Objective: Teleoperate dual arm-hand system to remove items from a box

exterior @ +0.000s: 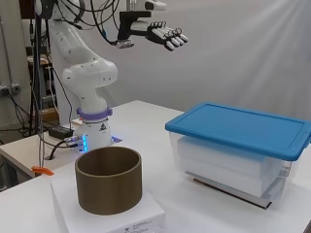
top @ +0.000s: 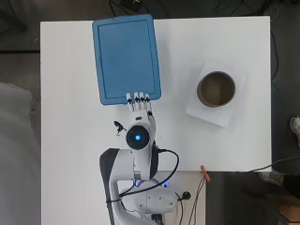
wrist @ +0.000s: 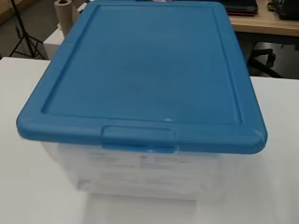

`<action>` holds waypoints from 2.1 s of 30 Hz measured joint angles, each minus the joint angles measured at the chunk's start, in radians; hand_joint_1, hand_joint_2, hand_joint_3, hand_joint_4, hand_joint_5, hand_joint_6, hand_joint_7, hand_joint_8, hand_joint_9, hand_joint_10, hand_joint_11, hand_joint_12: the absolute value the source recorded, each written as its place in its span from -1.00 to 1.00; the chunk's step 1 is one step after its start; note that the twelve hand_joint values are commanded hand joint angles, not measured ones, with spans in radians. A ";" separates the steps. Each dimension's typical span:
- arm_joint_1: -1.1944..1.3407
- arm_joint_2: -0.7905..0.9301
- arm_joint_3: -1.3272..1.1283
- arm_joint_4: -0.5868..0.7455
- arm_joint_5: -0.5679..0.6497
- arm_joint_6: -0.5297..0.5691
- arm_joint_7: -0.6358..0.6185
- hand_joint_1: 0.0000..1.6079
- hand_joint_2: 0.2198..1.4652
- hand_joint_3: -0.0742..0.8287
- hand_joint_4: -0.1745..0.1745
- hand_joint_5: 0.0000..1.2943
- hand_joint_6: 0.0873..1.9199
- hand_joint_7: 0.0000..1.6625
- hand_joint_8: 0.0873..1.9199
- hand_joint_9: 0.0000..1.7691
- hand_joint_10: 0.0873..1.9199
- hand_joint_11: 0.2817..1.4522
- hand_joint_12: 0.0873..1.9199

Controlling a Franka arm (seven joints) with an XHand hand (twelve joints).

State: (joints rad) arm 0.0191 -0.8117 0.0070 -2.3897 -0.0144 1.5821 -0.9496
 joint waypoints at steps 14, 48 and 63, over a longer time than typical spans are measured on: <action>0.029 0.044 0.185 -0.287 -0.183 0.213 -0.009 -0.80 0.08 -0.84 -0.61 -0.93 -1.00 -0.79 -1.00 -0.68 -1.00 -0.79 -1.00; -0.009 0.640 0.299 -0.087 -0.791 0.325 0.378 0.64 0.59 -0.83 -0.80 0.24 0.17 -0.24 0.44 -0.13 0.35 -0.33 -0.53; 0.054 0.317 0.293 0.023 -0.585 0.306 0.114 -0.93 0.08 -0.86 -0.45 -0.90 -1.00 -0.69 -1.00 -0.60 -0.97 -0.62 -1.00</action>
State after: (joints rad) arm 0.0732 -0.4944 0.2999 -2.3671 -0.5990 1.8882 -0.8353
